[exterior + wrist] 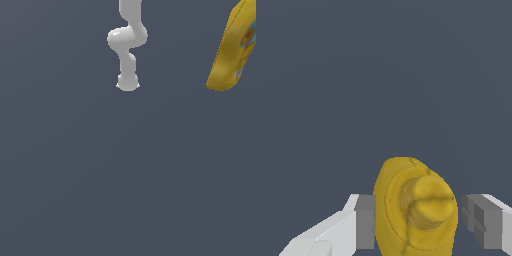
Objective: Pick up the object and move it to a goal position.
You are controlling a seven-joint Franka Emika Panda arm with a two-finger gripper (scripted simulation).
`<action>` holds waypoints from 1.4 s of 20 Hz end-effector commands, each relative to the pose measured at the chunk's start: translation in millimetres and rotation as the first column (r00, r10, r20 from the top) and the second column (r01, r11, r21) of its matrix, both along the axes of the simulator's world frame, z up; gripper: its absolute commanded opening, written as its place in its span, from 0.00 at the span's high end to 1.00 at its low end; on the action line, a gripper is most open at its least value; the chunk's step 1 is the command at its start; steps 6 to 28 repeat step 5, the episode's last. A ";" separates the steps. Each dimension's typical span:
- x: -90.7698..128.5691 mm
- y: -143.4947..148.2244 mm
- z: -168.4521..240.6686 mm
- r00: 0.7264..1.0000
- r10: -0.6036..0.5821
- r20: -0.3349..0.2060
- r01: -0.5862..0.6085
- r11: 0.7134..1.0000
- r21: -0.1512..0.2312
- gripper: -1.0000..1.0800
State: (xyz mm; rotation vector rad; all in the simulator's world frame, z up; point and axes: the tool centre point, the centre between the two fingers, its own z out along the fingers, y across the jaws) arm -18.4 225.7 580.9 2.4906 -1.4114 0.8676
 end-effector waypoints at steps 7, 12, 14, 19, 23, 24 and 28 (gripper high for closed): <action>3.3 -4.9 8.4 1.000 0.001 0.008 -0.001 1.000 0.004 1.00; 3.3 -4.9 8.4 1.000 0.001 0.008 -0.001 1.000 0.004 1.00; 3.3 -4.9 8.4 1.000 0.001 0.008 -0.001 1.000 0.004 1.00; 3.3 -4.9 8.4 1.000 0.001 0.008 -0.001 1.000 0.004 1.00; 3.3 -4.9 8.4 1.000 0.001 0.008 -0.001 1.000 0.004 1.00; 3.3 -4.9 8.4 1.000 0.001 0.008 -0.001 1.000 0.004 1.00; 3.3 -4.9 8.4 1.000 0.001 0.008 -0.001 1.000 0.004 1.00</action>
